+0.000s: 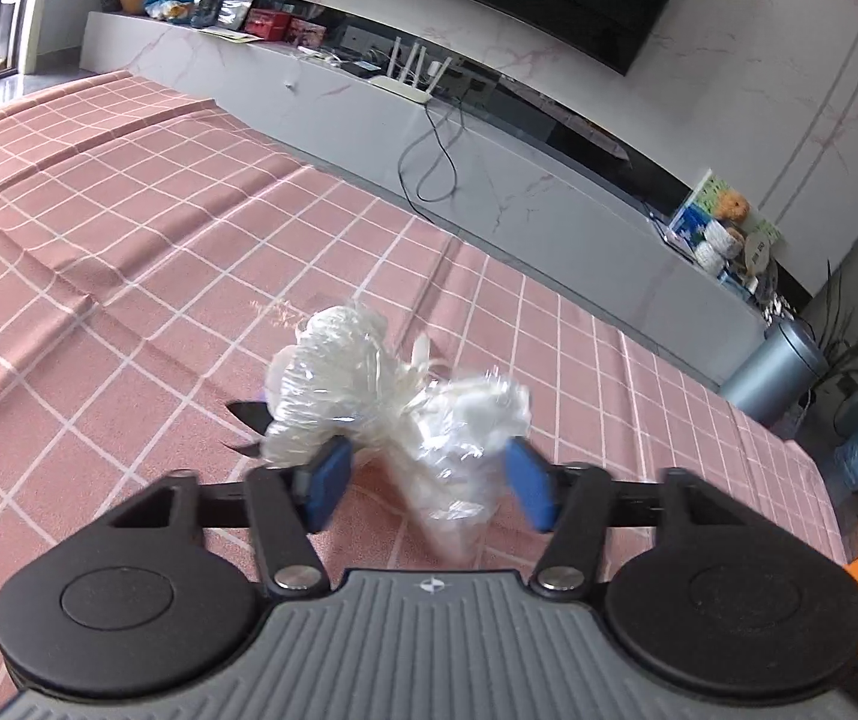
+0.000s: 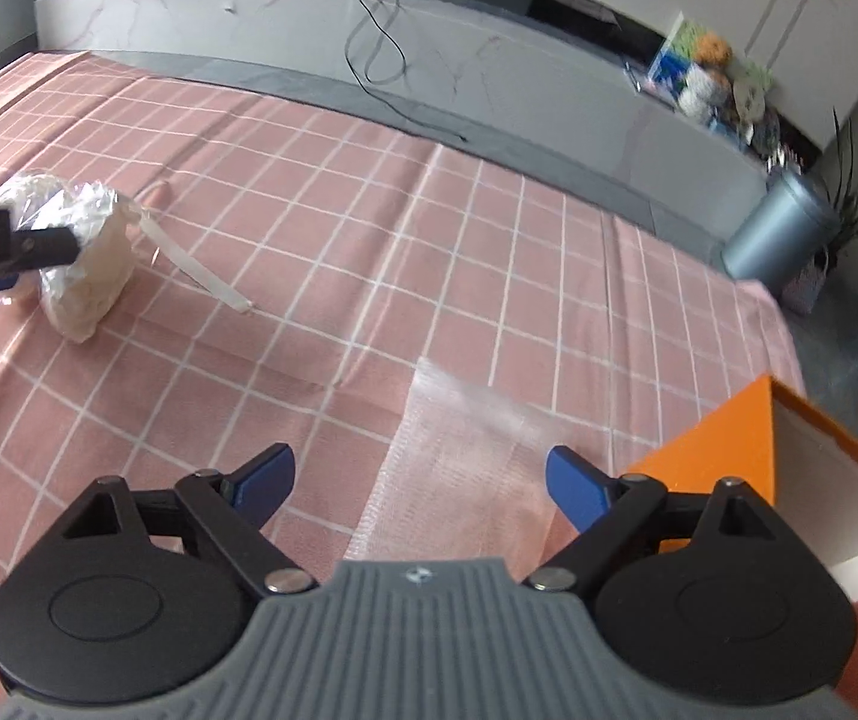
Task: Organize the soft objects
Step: 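Grasp the white plastic bag bundle with the left gripper while the right grasps the clear bag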
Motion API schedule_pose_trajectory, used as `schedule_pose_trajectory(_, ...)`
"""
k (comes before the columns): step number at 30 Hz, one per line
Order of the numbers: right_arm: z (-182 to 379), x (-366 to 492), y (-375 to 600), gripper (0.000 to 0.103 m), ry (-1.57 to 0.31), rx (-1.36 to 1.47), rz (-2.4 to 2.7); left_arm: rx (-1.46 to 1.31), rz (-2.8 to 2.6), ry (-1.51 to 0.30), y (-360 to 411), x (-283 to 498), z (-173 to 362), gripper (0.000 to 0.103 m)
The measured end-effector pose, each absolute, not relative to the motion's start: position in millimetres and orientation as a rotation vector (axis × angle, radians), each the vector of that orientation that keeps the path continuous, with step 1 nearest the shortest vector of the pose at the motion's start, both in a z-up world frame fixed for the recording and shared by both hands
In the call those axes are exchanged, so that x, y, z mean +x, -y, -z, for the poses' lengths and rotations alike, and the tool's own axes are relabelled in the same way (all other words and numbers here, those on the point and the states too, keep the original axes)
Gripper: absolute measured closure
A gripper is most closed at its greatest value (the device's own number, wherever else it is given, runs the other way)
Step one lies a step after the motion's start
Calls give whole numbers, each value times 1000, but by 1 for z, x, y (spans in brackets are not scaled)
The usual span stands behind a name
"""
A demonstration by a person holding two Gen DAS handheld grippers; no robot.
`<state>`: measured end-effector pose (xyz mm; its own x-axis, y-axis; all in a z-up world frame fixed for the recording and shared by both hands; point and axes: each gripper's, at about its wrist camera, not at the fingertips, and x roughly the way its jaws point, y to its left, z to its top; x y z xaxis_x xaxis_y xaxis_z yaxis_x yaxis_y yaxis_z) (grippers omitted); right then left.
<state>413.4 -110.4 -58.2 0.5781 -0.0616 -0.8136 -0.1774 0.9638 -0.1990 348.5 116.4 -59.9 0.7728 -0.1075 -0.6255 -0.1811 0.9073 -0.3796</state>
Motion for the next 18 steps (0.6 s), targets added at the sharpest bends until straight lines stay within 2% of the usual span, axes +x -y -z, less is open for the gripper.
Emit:
schedule_pose_trajectory(1, 60, 416, 113, 18, -969, -252, -58, -436, -28, -699, -116, 348, 61, 59)
schedule_pose_trajectory(2, 62, 418, 115, 20, -985, -232, -49, -436, -9, -704, -117, 348, 63, 73)
schedule_pose_trajectory(3, 65, 420, 117, 25, -1004, -212, -45, -440, 16, -715, -117, 348, 65, 76)
schedule_pose_trajectory(5, 70, 423, 121, 35, -1042, -169, -44, -433, 45, -718, -118, 346, 67, 78)
schedule_pose_trajectory(7, 75, 424, 123, 54, -1071, -131, -48, -425, 69, -716, -118, 343, 67, 85)
schedule_pose_trajectory(8, 78, 424, 123, 58, -1080, -121, -51, -431, 81, -720, -119, 342, 67, 85)
schedule_pose_trajectory(10, 82, 422, 121, 76, -1097, -124, -58, -424, 103, -732, -120, 339, 66, 85)
schedule_pose_trajectory(11, 83, 420, 121, 80, -1095, -114, -69, -421, 115, -736, -120, 337, 65, 85)
schedule_pose_trajectory(13, 82, 416, 118, 100, -1096, -121, -82, -415, 141, -744, -119, 330, 65, 85)
schedule_pose_trajectory(14, 81, 414, 116, 103, -1096, -122, -92, -411, 154, -751, -119, 327, 65, 85)
schedule_pose_trajectory(18, 74, 396, 110, 103, -1074, -104, -139, -388, 227, -782, -116, 308, 60, 86)
